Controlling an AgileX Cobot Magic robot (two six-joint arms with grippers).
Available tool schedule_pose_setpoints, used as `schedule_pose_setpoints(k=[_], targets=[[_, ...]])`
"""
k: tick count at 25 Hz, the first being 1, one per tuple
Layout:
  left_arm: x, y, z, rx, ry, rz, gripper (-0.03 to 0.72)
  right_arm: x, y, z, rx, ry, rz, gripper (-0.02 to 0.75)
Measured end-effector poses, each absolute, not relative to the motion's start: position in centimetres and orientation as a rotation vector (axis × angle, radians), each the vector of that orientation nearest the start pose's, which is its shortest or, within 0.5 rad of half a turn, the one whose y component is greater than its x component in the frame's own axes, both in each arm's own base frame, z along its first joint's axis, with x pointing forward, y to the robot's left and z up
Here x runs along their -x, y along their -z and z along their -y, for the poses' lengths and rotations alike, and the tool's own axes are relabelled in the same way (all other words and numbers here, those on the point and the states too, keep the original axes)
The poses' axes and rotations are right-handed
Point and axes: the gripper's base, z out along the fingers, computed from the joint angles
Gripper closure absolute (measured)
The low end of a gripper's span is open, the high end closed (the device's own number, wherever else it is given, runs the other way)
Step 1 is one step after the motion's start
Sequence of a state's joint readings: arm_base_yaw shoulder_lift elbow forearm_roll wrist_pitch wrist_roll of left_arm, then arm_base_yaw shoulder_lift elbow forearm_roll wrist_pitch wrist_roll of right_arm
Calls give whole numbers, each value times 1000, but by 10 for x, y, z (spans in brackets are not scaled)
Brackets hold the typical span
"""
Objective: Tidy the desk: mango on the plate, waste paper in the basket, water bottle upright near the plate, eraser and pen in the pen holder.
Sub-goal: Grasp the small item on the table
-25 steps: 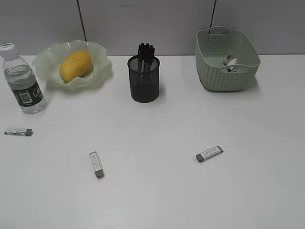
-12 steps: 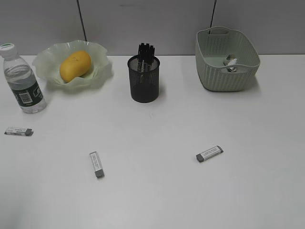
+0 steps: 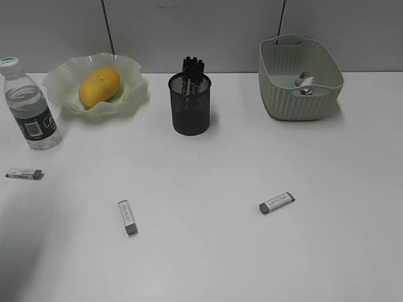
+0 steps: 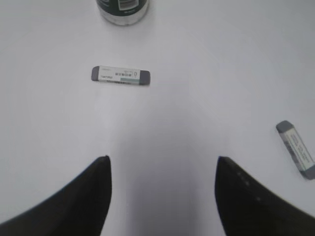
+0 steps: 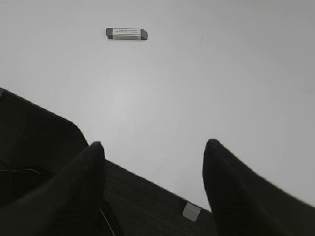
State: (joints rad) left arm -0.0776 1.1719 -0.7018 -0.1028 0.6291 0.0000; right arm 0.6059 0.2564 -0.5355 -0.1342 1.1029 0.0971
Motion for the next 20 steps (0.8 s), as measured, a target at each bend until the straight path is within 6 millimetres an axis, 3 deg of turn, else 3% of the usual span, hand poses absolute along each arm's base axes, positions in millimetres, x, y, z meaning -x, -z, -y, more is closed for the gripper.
schedule_pose_setpoints(k=[7, 13, 20], targets=[[-263, -220, 19, 261, 183, -2628, 176, -31, -282, -8, 587, -191, -2221, 242], [-284, -189, 19, 471, 215, -2617, 176, -31, -282, -8, 587, -191, -2219, 242], [-300, -156, 17, 542, 204, -2621, 176, -31, -282, -8, 587, -191, -2219, 244]])
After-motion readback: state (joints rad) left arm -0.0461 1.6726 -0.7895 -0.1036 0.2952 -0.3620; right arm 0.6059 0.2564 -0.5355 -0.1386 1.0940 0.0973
